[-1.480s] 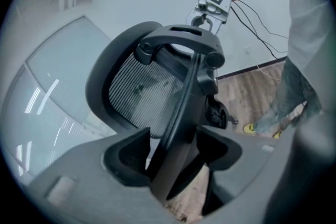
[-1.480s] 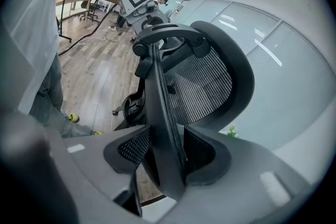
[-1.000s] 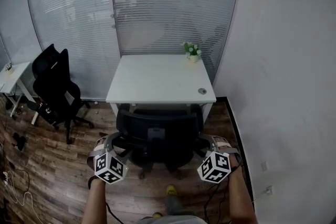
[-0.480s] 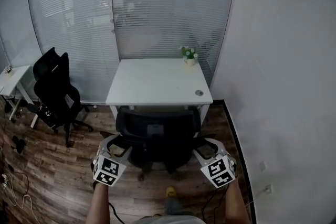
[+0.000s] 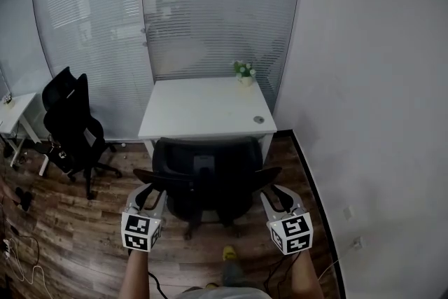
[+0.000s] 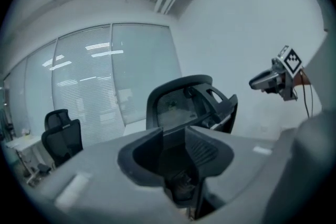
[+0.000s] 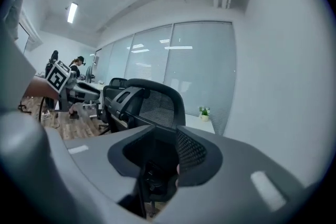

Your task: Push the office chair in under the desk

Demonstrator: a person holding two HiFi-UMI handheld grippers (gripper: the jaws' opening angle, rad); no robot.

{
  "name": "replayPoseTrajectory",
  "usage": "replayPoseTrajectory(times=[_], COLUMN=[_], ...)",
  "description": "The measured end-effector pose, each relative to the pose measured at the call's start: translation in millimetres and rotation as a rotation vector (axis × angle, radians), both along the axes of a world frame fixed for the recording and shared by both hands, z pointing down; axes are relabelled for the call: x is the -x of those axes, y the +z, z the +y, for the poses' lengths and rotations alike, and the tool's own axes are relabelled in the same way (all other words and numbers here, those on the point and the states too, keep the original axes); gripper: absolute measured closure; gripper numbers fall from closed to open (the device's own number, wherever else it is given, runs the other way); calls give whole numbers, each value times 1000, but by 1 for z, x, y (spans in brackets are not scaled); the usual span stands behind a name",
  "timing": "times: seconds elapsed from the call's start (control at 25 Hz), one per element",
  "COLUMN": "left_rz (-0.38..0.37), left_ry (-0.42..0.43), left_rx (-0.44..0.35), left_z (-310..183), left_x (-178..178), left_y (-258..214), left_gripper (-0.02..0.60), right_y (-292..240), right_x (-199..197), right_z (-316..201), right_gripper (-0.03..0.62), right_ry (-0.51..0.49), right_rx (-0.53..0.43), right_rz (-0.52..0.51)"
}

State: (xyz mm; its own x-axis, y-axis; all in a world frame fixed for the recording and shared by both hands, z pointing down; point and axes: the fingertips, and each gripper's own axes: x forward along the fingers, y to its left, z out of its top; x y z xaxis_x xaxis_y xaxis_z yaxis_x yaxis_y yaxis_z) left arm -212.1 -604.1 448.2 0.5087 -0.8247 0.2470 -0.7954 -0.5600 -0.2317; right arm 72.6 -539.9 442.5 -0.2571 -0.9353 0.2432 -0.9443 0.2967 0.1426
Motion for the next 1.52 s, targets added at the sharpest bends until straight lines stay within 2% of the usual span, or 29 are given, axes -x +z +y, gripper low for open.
replayPoseTrajectory(times=[0.16,0.48,0.6,0.92,1.24,1.52], left_rz=[45,58,79,81,71,80], left_ry=[-15,-22,-29,-50,-50,-58], left_rx=[0,-17,-42,-58,-50,-44], left_z=[20,54,63,73,80,86], left_x=[11,24,27,25,7,9], left_y=[-3,-10,-22,-27,-24,-21], left_gripper=[477,535,583,583,583,583], right_y=[-6,4,3,0,4,8], right_x=[4,20,21,13,-4,-9], right_z=[21,53,63,68,71,78], right_gripper=[548,592,592,592,592,592], right_ry=[42,62,72,75,96,113], right_rx=[-46,-40,-38,-46,-35,-27], right_rz=[2,-5,-18,-27,-56,-53])
